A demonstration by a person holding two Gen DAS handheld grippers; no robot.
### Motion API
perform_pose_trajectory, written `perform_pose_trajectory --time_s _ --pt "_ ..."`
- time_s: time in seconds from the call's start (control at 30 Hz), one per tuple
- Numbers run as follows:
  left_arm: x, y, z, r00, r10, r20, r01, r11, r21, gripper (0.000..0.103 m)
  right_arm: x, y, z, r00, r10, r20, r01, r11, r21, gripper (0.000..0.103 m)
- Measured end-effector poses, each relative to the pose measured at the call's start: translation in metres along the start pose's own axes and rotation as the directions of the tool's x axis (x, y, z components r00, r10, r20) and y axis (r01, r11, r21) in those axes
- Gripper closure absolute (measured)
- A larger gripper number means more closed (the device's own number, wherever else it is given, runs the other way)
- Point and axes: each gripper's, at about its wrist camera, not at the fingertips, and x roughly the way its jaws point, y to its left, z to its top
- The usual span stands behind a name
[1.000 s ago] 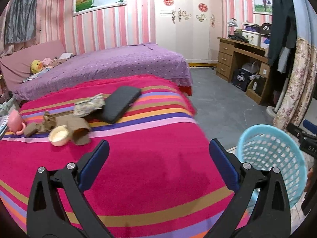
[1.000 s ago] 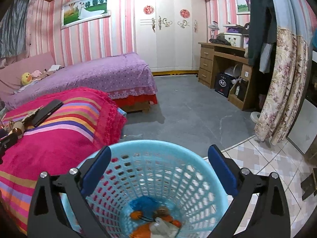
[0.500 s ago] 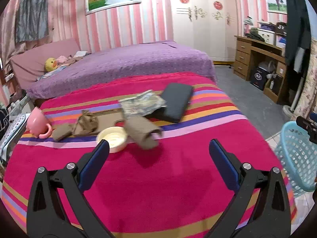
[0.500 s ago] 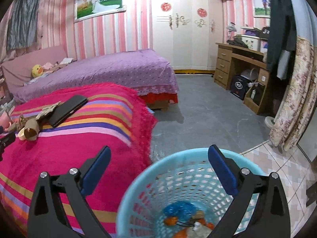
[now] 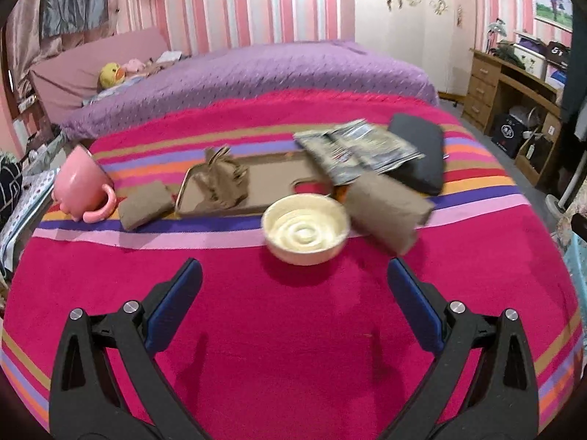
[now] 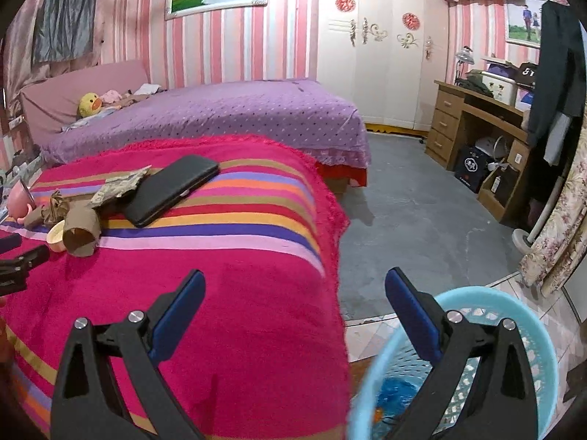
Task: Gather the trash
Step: 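Grasp the cream bowl with the left tool while the right tool grasps the cardboard tube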
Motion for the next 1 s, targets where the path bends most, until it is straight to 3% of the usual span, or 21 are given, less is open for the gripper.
perform_pose_trajectory --time_s 0.27,0.43,0.5,0.6,0.8,1.0 --pt "0.032 0.015 0.013 0.996 -0.021 -0.087 0.016 0.998 -0.057 0.006 0.015 0.021 0.006 1.0 -0.012 -0.028 0.012 1.0 0.008 0.007" --pt "0.047 0.005 0.022 0.993 -0.025 -0.115 0.023 1.0 -0.013 0.008 0.019 0.025 0.008 0.999 -0.032 -0.041 0.032 0.999 0.016 0.007" --pt "0.052 0.0 0.024 0.991 -0.052 -0.127 0.052 0.999 0.001 0.027 0.02 0.027 0.008 0.999 -0.027 -0.045 0.028 1.0 0.014 0.007" --pt "0.048 -0.004 0.024 0.99 -0.077 -0.115 0.08 0.997 0.022 0.043 0.021 0.032 0.007 0.998 -0.005 -0.055 0.005 1.0 0.009 0.007" --pt "0.028 0.011 0.009 0.993 -0.062 -0.104 0.066 0.998 0.026 0.043 0.016 0.055 0.007 0.997 0.046 -0.053 -0.048 0.999 -0.021 0.007" --pt "0.004 0.046 0.004 0.999 0.007 -0.043 -0.006 1.0 0.028 0.043 0.007 0.114 0.008 0.989 0.143 -0.023 -0.144 0.984 -0.101 0.007"
